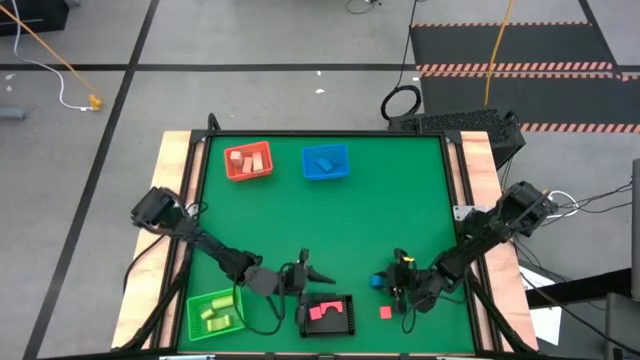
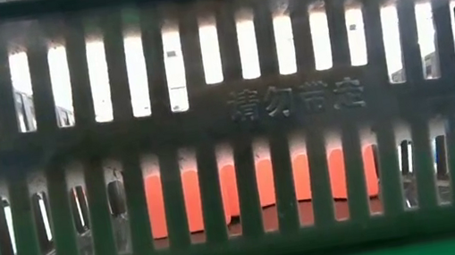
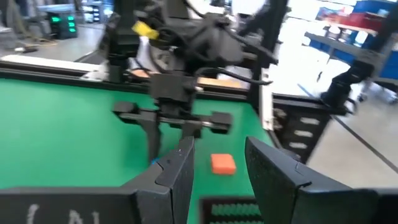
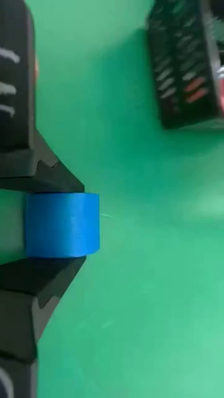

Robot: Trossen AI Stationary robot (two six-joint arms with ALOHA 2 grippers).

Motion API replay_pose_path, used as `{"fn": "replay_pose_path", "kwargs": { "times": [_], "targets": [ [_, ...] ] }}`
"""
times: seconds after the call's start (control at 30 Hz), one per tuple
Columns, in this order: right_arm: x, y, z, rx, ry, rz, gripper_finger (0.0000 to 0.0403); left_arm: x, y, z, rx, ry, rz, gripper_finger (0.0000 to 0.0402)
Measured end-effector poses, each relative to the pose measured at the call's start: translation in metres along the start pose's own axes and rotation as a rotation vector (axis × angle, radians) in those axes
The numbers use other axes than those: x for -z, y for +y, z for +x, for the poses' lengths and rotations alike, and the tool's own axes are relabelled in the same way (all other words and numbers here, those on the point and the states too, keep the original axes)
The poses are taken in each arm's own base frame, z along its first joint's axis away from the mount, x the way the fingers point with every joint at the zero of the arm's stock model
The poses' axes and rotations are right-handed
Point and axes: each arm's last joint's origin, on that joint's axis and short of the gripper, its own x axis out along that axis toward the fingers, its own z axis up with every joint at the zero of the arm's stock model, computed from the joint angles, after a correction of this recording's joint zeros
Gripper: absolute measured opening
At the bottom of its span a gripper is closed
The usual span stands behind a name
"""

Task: Sort & place blocks by color
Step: Put the blue block into the blue bin

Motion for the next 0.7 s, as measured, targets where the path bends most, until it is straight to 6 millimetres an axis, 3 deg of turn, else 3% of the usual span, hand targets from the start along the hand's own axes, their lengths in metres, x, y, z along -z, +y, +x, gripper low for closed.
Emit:
{"fn": "replay_pose_path", "kwargs": {
  "times": [0.17,0.43,0.7],
  "targets": [
    [-0.015,-0.007,0.005,0.014,-0.049,0.062,0.0112,-0.005,0.025,0.010,-0.077,-0.016,-0.076,0.0145],
    [-0.054,-0.039,0.010,0.111,-0.141,0.072,0.0112,-0.006,0.061,0.021,-0.120,0.042,-0.091,0.0145],
    [-0.092,-0.082,0.013,0.196,-0.213,-0.030,0.0112,-0.032,0.092,-0.001,-0.249,0.255,-0.110,0.0145]
  ]
}}
